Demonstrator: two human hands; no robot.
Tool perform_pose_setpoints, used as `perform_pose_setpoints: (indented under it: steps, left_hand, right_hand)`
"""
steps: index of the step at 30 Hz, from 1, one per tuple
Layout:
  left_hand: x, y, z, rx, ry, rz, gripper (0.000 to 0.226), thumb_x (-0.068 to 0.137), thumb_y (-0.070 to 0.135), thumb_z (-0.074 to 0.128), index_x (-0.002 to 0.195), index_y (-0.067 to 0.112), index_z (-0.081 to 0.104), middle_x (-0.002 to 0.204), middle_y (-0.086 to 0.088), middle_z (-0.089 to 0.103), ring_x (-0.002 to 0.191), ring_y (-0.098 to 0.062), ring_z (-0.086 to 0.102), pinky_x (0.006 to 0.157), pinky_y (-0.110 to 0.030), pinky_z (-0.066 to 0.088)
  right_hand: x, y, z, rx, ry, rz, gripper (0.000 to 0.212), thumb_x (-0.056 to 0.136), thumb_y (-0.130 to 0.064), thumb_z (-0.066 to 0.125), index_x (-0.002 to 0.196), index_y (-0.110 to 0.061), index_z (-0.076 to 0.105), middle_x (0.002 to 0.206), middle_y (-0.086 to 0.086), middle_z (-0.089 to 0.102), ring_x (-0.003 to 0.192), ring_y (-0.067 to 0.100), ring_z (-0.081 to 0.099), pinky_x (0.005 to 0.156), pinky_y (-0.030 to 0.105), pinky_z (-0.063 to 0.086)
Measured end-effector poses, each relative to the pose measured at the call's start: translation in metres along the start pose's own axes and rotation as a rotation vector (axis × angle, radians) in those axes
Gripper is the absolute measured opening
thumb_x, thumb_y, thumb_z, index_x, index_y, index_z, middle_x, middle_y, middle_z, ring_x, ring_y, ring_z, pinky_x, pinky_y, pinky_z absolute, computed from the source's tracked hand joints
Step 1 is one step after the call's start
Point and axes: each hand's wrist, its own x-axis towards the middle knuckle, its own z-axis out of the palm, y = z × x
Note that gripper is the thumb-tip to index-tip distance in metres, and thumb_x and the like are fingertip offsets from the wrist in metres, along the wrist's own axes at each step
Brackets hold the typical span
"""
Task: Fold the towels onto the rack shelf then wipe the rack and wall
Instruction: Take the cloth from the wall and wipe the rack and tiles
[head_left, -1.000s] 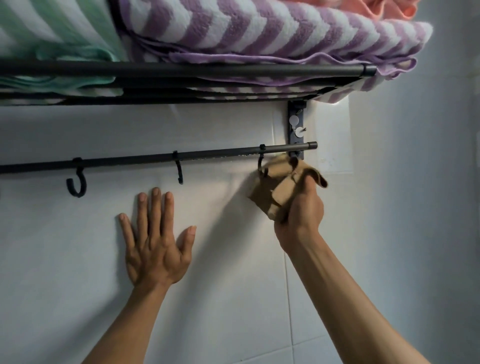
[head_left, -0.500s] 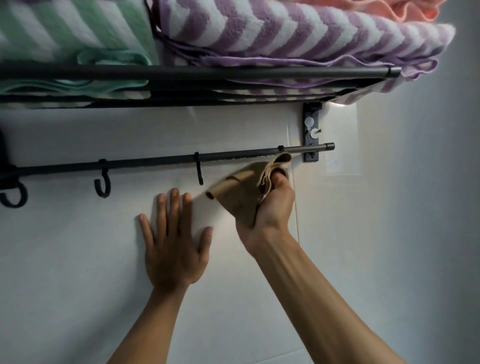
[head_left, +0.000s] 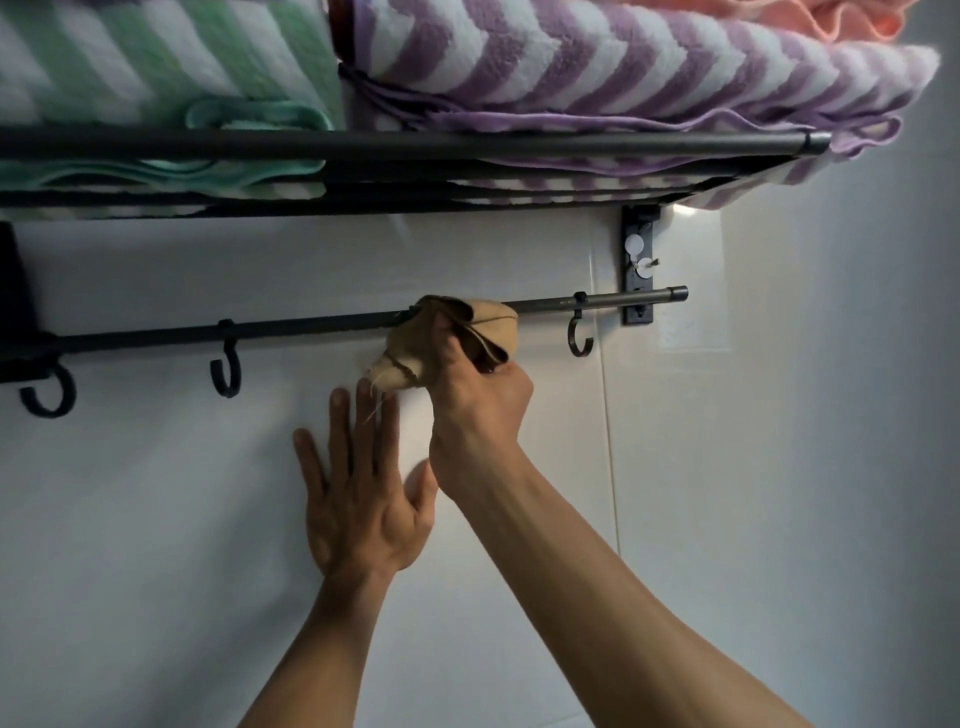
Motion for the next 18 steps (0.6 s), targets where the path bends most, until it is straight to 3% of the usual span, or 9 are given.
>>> perform_pose_setpoints:
  steps: [3, 6, 8, 11, 15, 18]
  left_hand:
    - [0.000, 0.001, -0.001, -0.021, -0.002, -0.022, 0.080, 0.097, 0.059, 0.028, 0.161, 0.014, 0.012, 0.169, -0.011, 0.005, 0.156, -0.032, 0.003, 0.122, -0.061, 0.002]
    - [0.000, 0.002, -0.002, -0.022, -0.004, -0.035, 0.081, 0.097, 0.060, 0.031, 0.161, 0.016, 0.009, 0.169, -0.010, 0.004, 0.156, -0.031, 0.002, 0.122, -0.062, 0.004]
    - [-0.001, 0.002, -0.003, -0.001, -0.001, -0.027, 0.081, 0.098, 0.060, 0.032, 0.161, 0.016, 0.010, 0.169, -0.010, 0.003, 0.156, -0.031, 0.002, 0.122, -0.062, 0.005]
    - [0.000, 0.001, -0.001, 0.002, -0.003, -0.031, 0.080, 0.098, 0.060, 0.029, 0.161, 0.015, 0.011, 0.169, -0.011, 0.004, 0.156, -0.031, 0.002, 0.122, -0.062, 0.005]
    - [-0.001, 0.002, -0.002, -0.027, -0.011, -0.024, 0.079, 0.098, 0.061, 0.017, 0.161, 0.013, 0.016, 0.168, -0.012, 0.006, 0.156, -0.031, 0.002, 0.122, -0.061, 0.002]
    - [0.000, 0.002, -0.002, -0.017, 0.000, -0.031, 0.078, 0.098, 0.060, 0.021, 0.161, 0.015, 0.014, 0.169, -0.011, 0.006, 0.156, -0.031, 0.002, 0.123, -0.060, 0.001]
  right_hand:
    - [0.005, -0.010, -0.011, 0.041, -0.004, -0.010, 0.018, 0.087, -0.004, 0.073, 0.072, -0.012, 0.068, 0.073, 0.004, 0.070, 0.078, 0.021, 0.066, 0.081, 0.041, 0.057]
    - [0.013, -0.030, -0.026, 0.158, 0.045, -0.043, 0.019, 0.089, 0.002, 0.069, 0.076, -0.011, 0.067, 0.067, -0.001, 0.071, 0.073, 0.017, 0.066, 0.074, 0.030, 0.055]
    - [0.017, -0.037, -0.034, 0.235, 0.054, -0.054, 0.015, 0.091, 0.002, 0.068, 0.083, -0.011, 0.067, 0.073, 0.001, 0.072, 0.075, 0.017, 0.069, 0.074, 0.029, 0.056]
    - [0.011, -0.028, -0.030, 0.169, 0.048, -0.021, 0.012, 0.090, 0.001, 0.069, 0.085, -0.009, 0.066, 0.081, 0.007, 0.072, 0.079, 0.021, 0.069, 0.072, 0.030, 0.056]
    - [-0.006, -0.012, -0.013, 0.084, -0.027, 0.001, 0.018, 0.086, 0.003, 0.071, 0.073, -0.009, 0.066, 0.066, 0.003, 0.065, 0.061, 0.014, 0.061, 0.053, 0.023, 0.051]
    - [-0.003, -0.018, -0.017, 0.052, -0.021, 0.001, 0.017, 0.091, -0.002, 0.068, 0.076, -0.011, 0.066, 0.066, 0.001, 0.066, 0.062, 0.013, 0.062, 0.053, 0.023, 0.051]
